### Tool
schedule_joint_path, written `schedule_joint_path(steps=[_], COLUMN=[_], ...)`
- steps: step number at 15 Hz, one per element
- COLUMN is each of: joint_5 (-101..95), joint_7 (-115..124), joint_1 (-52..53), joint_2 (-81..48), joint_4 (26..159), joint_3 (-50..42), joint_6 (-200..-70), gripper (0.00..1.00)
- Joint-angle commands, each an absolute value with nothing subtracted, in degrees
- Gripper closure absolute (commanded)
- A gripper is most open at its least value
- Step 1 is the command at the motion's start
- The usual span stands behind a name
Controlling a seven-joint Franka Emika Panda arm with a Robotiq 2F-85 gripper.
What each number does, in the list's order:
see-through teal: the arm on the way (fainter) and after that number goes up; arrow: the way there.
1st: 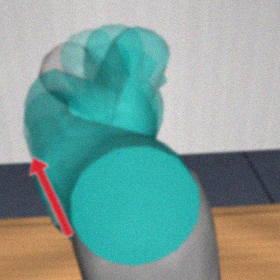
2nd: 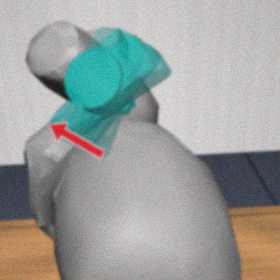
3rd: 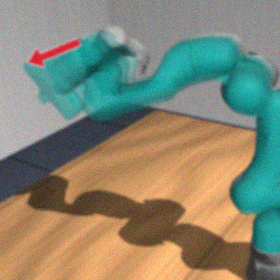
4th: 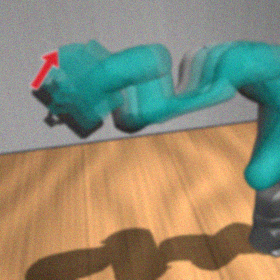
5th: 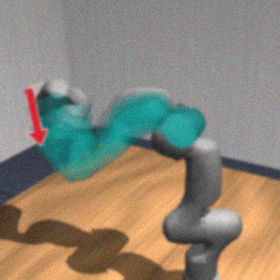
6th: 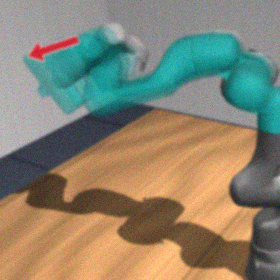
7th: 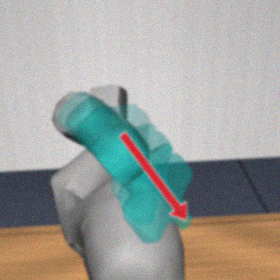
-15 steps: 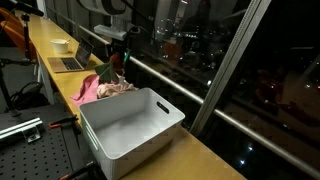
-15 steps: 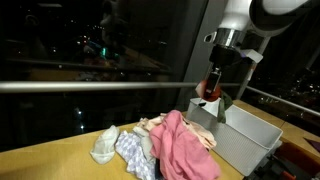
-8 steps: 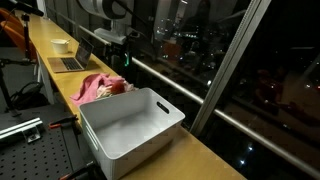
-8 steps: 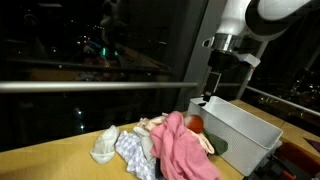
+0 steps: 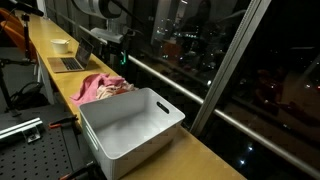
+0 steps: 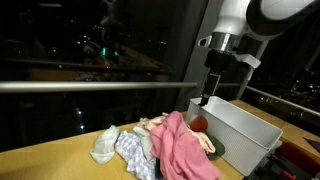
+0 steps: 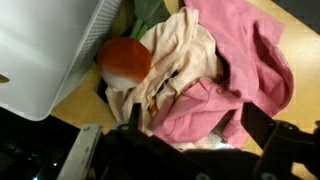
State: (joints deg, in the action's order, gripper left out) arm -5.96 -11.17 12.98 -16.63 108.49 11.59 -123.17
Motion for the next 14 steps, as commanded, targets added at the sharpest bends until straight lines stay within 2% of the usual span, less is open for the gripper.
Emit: schedule_joint_path(steps=[1, 14], joint_5=[-9.21, -15.75], joint_7=[-13.45, -20.67], joint_1=[14.17, 14.58], joint_2=[-18.28, -30.99], joint_4=[107.97, 104.20], joint_3=[12.51, 12.29], joint_6=[-125.76, -136.65], gripper=[0.00, 0.00])
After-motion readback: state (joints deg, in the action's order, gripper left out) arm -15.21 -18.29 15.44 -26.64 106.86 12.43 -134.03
